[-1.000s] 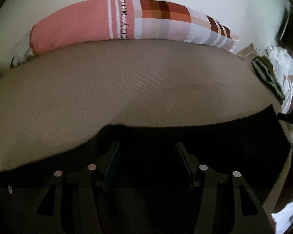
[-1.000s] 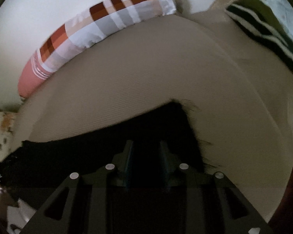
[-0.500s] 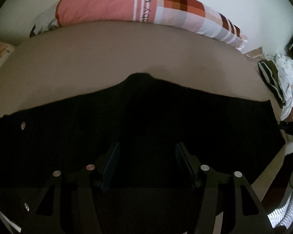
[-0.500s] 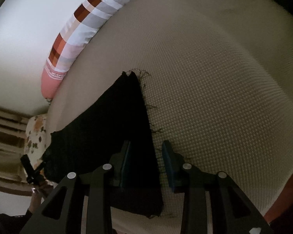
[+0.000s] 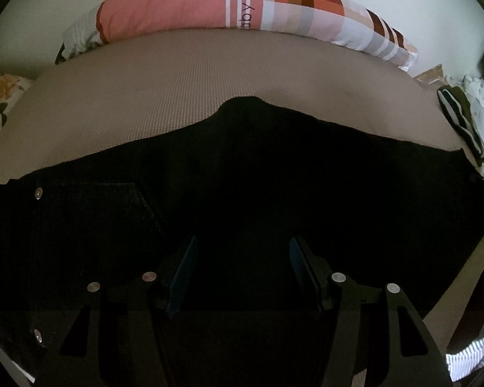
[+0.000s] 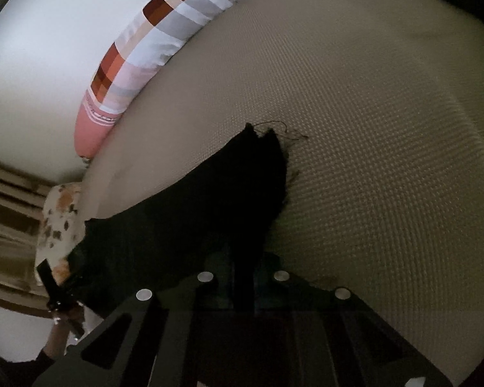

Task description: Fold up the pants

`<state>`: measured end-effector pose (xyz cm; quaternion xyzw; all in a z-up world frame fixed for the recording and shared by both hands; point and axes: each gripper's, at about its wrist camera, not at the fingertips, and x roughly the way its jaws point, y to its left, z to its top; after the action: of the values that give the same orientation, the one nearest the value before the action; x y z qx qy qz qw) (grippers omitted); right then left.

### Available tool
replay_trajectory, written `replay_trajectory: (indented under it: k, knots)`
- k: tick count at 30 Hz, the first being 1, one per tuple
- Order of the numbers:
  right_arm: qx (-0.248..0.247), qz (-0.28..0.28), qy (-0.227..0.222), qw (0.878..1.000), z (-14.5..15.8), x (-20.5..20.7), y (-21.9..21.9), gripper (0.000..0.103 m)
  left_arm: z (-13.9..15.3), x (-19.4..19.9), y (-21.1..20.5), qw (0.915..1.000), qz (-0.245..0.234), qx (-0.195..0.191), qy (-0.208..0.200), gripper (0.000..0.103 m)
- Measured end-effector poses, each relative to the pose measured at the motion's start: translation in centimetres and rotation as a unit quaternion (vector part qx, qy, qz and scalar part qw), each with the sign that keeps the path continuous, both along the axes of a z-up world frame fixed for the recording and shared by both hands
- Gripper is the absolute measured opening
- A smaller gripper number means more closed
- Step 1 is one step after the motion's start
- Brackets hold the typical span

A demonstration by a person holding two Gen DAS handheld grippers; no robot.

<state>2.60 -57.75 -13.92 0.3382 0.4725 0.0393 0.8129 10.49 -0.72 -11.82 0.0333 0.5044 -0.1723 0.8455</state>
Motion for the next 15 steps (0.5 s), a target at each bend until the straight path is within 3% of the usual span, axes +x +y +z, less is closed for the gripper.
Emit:
replay_trajectory:
  k: [5, 10, 15]
  knots:
    - [0.008, -0.015, -0.022, 1.000, 4.0, -0.9, 3.3, 0.007, 0.9, 0.1, 0.7, 0.9996, 0.010, -0.026, -0.009, 0.060]
    - [0.003, 0.019, -0.045, 0.999, 8.4, -0.1, 10.6, 0.007, 2.2, -0.5, 2.1, 0.9982, 0.014, -0.049, -0.030, 0.060]
    - [-0.005, 0.064, -0.050, 0.997, 10.4, 2.9, 18.5, 0.007, 3.6, -1.4, 4.0, 0.9959, 0.016, -0.074, -0.050, 0.060]
